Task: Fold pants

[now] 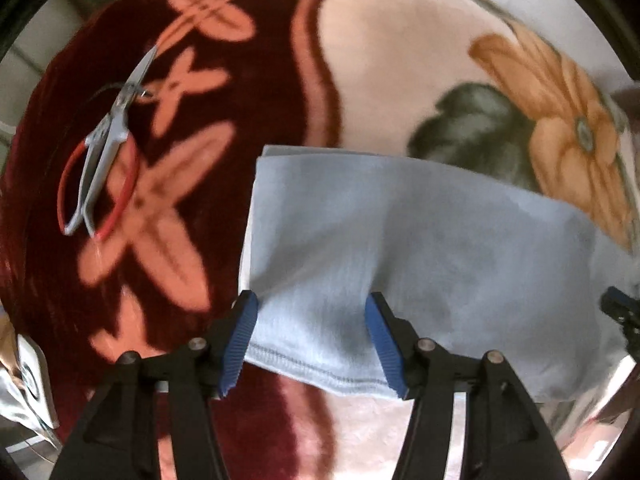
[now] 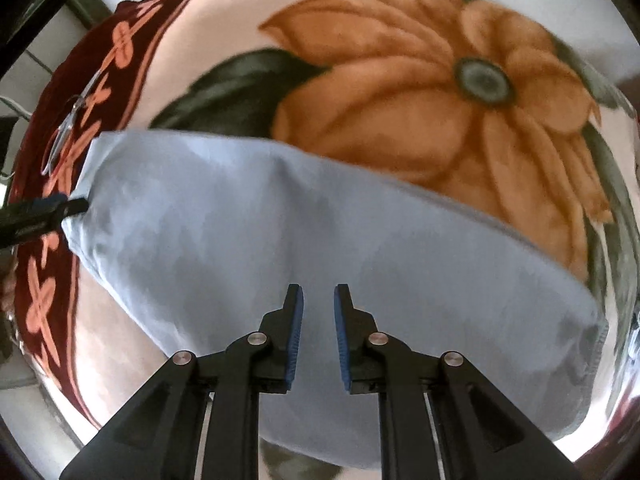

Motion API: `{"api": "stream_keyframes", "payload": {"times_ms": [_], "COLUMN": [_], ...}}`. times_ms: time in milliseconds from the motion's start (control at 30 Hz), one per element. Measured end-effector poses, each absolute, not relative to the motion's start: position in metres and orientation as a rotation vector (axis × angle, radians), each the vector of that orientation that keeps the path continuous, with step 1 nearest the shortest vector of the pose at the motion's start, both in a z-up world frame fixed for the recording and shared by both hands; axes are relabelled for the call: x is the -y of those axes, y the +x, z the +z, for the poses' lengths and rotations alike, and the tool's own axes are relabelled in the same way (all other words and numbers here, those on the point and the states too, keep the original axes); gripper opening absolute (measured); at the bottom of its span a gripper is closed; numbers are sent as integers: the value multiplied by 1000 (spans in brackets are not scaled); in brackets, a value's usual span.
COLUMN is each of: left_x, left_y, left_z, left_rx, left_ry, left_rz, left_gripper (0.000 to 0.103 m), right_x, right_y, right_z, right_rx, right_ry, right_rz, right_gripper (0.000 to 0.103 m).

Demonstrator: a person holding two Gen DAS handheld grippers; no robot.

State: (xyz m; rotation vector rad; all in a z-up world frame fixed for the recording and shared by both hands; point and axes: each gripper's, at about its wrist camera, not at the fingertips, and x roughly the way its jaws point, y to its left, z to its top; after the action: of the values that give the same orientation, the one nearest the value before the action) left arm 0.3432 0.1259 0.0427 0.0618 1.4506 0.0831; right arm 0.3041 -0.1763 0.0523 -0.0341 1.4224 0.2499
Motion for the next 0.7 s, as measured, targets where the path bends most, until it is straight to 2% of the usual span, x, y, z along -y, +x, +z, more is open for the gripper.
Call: {"api": "stream_keyframes", "payload": {"times_ms": [167, 267, 400, 500, 567, 700], "left_x": [-118, -115, -115, -117, -118, -118], "left_y": [357, 360, 359, 357, 357, 358], "left_z": [22, 19, 20, 22, 24, 34], "left_rx": [-1462, -1456, -1438, -1433, -1441, -1428], "left_ry": [182, 210, 209, 194, 184, 201], "left_rz": [95, 119, 120, 127, 138, 141], "left_gripper": [62, 70, 71, 71, 71, 70], "right_x": [193, 198, 206, 219, 228, 235], "right_y": [311, 329, 351, 366, 378, 388], "right_z": [23, 11, 10, 7, 5, 9], "right_rx": [-1525, -1496, -1442, -1412, -1398, -1387], "right_ry": [14, 4, 74, 135, 149, 183], "right_rz": [303, 308, 283, 259, 231, 216], "right_gripper": [20, 19, 19, 15, 9, 8]}}
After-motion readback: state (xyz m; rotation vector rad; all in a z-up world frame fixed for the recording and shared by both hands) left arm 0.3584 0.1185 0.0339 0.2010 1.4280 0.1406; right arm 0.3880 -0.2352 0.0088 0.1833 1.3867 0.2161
